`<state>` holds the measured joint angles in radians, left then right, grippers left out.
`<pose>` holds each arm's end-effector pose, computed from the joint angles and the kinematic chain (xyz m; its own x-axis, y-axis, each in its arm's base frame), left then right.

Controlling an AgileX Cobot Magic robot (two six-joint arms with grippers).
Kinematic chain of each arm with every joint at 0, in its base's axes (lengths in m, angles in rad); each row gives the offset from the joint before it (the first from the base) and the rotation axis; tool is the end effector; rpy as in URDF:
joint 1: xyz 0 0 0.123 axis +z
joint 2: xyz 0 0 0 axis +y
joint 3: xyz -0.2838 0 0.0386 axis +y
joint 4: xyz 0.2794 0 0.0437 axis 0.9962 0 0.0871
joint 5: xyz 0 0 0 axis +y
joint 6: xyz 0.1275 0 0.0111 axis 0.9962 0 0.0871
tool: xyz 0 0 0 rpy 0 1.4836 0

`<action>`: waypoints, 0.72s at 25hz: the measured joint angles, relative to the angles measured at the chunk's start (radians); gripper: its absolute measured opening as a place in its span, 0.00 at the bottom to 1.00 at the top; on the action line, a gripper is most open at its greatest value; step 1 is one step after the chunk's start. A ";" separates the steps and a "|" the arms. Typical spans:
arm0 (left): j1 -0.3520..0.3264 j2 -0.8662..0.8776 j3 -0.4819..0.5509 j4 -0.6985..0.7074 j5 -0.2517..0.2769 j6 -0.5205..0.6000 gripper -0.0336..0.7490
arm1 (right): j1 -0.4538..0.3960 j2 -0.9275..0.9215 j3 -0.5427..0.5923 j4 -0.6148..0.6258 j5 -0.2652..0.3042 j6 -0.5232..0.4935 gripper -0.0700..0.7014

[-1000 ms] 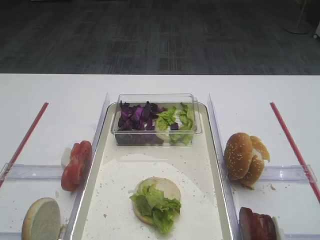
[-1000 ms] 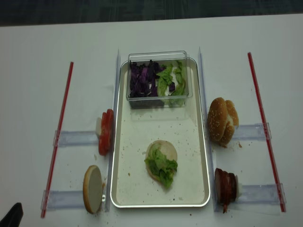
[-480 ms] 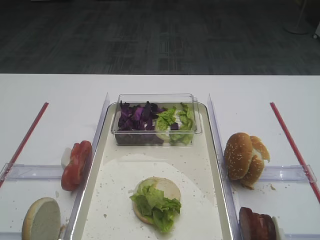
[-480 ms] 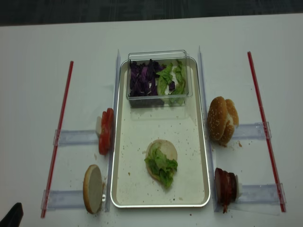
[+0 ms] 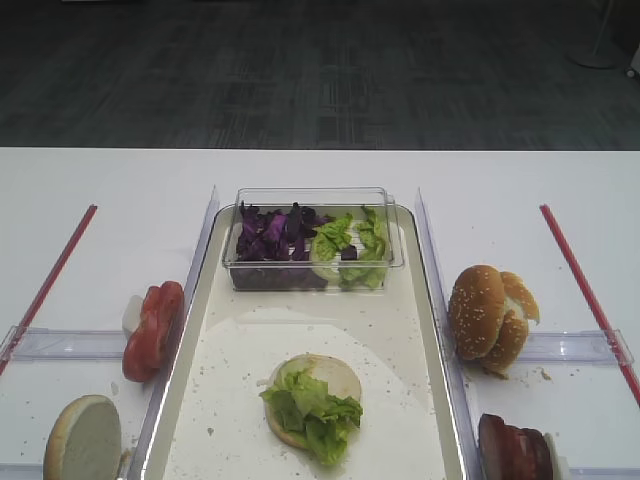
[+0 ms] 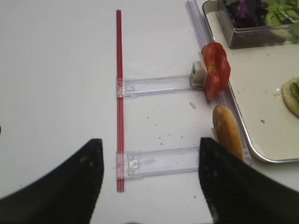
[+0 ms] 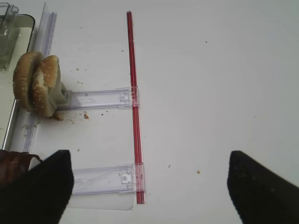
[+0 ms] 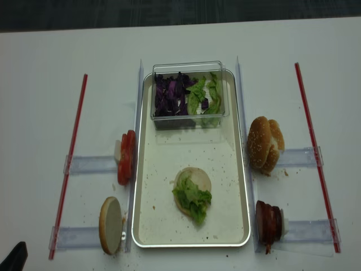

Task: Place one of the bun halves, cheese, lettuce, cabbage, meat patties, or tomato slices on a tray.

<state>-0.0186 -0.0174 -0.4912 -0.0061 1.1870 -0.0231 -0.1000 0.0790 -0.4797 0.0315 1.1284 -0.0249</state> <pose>0.0445 -0.0016 0.2595 -0.5577 -0.0150 -0.8299 0.0091 0.9997 -0.0242 0.0630 -0.0027 0.2566 -0.5953 0.0483 -0.8021 0.0703 0.9975 0.0079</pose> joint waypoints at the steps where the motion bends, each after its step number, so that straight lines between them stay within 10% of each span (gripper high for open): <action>1: 0.000 0.000 0.000 0.000 0.000 0.000 0.57 | 0.008 0.000 0.000 0.000 0.000 0.000 0.97; 18: 0.000 0.000 0.000 0.000 0.000 0.000 0.57 | 0.105 -0.092 0.000 -0.004 0.000 0.004 0.97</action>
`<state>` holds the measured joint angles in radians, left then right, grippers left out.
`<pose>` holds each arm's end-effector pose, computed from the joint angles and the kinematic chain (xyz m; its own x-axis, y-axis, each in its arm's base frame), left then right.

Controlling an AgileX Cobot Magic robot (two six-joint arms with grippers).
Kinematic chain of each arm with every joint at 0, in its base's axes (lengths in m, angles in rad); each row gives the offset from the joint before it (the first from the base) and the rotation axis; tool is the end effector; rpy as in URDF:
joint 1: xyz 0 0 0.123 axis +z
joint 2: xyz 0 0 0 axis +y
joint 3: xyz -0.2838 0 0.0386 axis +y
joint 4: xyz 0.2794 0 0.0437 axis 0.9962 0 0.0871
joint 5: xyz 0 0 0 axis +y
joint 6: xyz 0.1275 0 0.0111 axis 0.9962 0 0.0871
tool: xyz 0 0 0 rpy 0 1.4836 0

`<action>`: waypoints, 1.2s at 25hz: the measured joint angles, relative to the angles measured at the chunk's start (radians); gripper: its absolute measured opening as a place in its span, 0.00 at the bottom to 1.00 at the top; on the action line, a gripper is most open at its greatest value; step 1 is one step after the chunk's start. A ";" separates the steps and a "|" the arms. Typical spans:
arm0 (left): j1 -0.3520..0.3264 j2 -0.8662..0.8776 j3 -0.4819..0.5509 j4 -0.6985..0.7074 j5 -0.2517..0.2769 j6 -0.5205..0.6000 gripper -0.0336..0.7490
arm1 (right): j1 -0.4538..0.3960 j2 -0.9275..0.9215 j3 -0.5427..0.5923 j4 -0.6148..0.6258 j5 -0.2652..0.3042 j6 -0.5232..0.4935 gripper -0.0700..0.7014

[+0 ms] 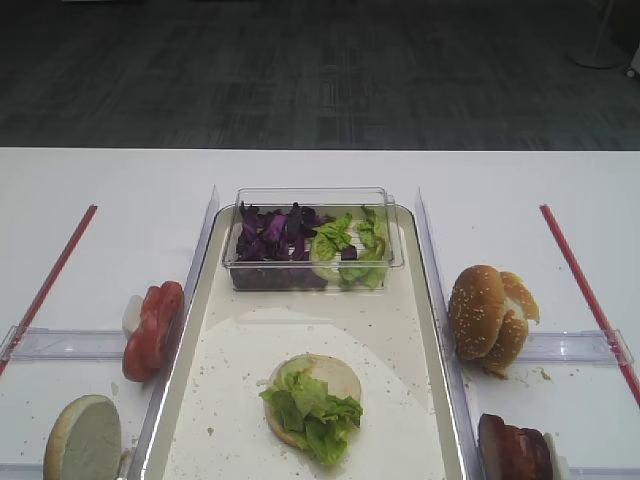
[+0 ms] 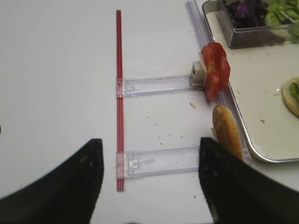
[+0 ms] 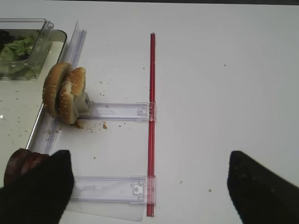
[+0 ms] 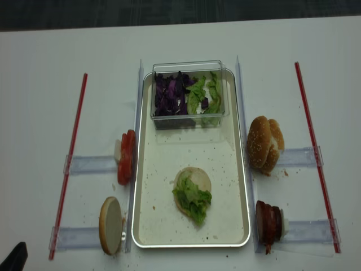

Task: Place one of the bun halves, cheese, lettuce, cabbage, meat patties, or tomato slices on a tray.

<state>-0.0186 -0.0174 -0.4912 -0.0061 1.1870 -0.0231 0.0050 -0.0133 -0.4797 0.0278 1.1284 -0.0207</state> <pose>0.0445 -0.0016 0.2595 -0.5577 -0.0150 -0.8299 0.0091 0.9997 -0.0242 0.0503 0.0035 0.2618 -0.5208 -0.0114 -0.8536 -0.0310 0.9995 0.0056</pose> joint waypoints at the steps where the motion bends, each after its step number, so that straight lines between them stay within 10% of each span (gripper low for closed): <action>1: 0.000 0.000 0.000 0.000 0.000 0.000 0.57 | 0.007 -0.001 0.000 -0.002 0.000 0.002 0.97; 30: 0.000 0.000 0.000 0.000 0.000 0.000 0.57 | 0.012 -0.002 0.000 -0.022 0.000 0.030 0.97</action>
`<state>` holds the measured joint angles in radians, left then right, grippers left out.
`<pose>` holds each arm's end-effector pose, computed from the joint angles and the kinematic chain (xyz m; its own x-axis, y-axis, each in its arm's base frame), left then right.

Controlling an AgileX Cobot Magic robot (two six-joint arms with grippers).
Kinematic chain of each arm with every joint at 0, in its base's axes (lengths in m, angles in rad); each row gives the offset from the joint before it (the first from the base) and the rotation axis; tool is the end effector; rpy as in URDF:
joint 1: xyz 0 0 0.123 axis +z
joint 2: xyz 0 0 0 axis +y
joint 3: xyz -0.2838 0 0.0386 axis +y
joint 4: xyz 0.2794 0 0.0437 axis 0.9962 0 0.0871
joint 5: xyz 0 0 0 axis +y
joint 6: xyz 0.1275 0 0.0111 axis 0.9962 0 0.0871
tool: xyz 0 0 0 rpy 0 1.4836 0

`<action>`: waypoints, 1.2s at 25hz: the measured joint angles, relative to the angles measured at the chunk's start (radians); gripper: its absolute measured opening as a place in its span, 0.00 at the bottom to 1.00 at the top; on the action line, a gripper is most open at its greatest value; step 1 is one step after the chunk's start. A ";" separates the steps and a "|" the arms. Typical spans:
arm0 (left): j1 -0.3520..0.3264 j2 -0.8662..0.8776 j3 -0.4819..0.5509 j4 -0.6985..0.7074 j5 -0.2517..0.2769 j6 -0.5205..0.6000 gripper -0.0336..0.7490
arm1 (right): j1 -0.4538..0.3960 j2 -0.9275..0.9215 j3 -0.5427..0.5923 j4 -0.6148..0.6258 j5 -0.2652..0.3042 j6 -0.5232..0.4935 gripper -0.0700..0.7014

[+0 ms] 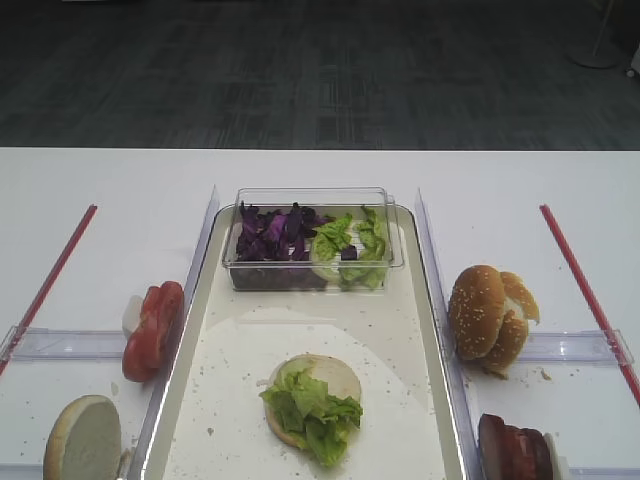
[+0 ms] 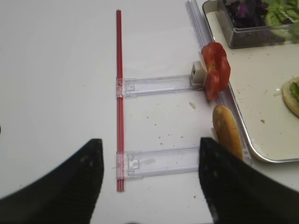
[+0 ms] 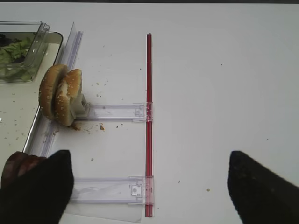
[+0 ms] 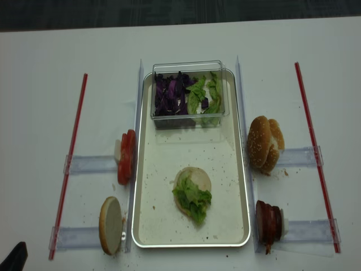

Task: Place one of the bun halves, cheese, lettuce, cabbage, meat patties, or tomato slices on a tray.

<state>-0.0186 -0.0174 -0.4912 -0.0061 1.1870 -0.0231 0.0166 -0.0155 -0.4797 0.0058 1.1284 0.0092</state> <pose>0.0445 -0.0016 0.2595 -0.5577 -0.0150 -0.8299 0.0091 0.9997 -0.0242 0.0500 0.0015 0.2619 -0.5194 0.0031 -0.8545 -0.0150 0.9998 0.0127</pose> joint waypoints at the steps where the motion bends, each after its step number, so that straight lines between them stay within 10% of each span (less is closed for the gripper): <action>1: 0.000 0.000 0.000 0.000 0.000 0.000 0.57 | 0.000 0.000 0.000 0.000 0.000 0.000 0.97; 30: 0.000 0.000 0.000 0.000 0.000 0.000 0.57 | 0.000 0.000 0.000 0.000 0.000 0.000 0.97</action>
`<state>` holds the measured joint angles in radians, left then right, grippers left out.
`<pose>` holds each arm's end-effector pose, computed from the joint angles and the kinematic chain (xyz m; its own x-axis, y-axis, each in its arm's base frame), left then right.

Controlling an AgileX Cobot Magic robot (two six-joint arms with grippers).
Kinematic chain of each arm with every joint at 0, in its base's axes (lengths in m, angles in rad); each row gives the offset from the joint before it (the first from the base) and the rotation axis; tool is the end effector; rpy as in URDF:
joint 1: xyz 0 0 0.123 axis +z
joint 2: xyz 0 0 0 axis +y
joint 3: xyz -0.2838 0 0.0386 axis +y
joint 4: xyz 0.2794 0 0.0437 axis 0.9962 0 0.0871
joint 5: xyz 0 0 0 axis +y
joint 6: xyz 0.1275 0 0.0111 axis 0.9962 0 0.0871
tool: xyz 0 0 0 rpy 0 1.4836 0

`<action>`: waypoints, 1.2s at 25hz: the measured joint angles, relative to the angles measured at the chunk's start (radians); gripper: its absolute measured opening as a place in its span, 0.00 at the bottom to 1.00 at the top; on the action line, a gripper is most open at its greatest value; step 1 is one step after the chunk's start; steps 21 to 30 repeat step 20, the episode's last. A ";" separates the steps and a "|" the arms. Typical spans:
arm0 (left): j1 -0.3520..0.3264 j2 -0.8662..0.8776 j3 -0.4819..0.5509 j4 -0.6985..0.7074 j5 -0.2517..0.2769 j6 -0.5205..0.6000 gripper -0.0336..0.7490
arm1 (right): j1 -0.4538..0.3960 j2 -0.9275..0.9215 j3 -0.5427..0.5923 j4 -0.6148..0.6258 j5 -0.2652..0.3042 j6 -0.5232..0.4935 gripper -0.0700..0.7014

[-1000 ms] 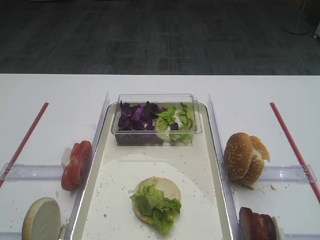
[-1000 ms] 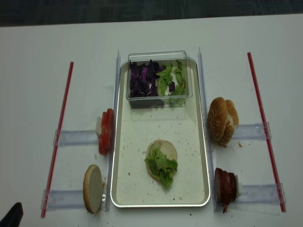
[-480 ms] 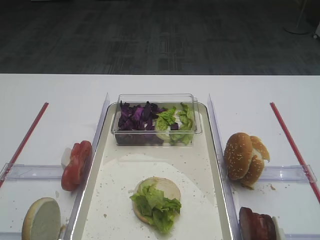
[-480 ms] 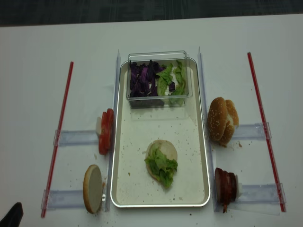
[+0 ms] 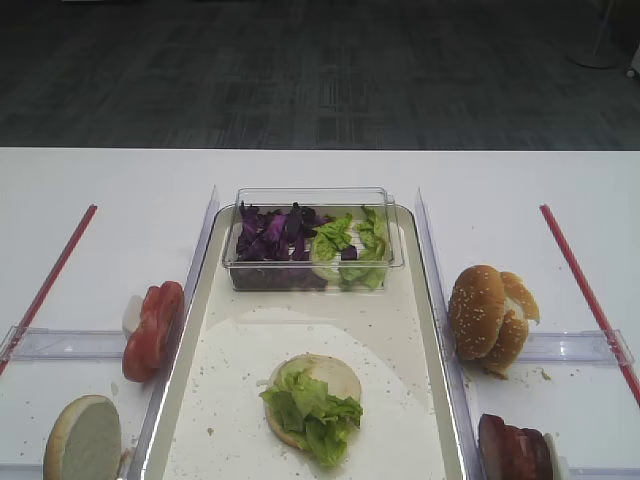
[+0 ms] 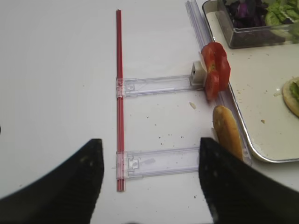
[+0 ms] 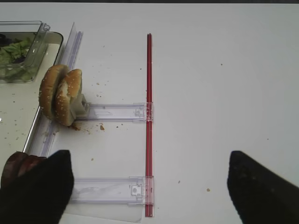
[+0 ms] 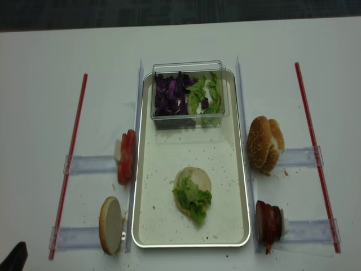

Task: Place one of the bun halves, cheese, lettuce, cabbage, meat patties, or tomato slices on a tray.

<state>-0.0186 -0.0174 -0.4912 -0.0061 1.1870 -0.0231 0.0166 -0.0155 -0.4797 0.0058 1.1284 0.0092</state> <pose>0.0445 -0.0016 0.2595 -0.5577 -0.0150 -0.8299 0.0091 0.9997 -0.0242 0.0500 0.0015 0.2619 -0.5194 0.0031 -0.8545 -0.0150 0.9998 0.0127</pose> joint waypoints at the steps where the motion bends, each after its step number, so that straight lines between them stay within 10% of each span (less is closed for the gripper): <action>1: 0.000 0.000 0.000 0.000 0.000 0.000 0.57 | 0.000 0.000 0.000 0.000 0.000 0.000 0.97; 30: 0.000 0.000 0.000 0.000 0.000 0.000 0.57 | 0.000 0.000 0.000 0.000 0.000 0.000 0.97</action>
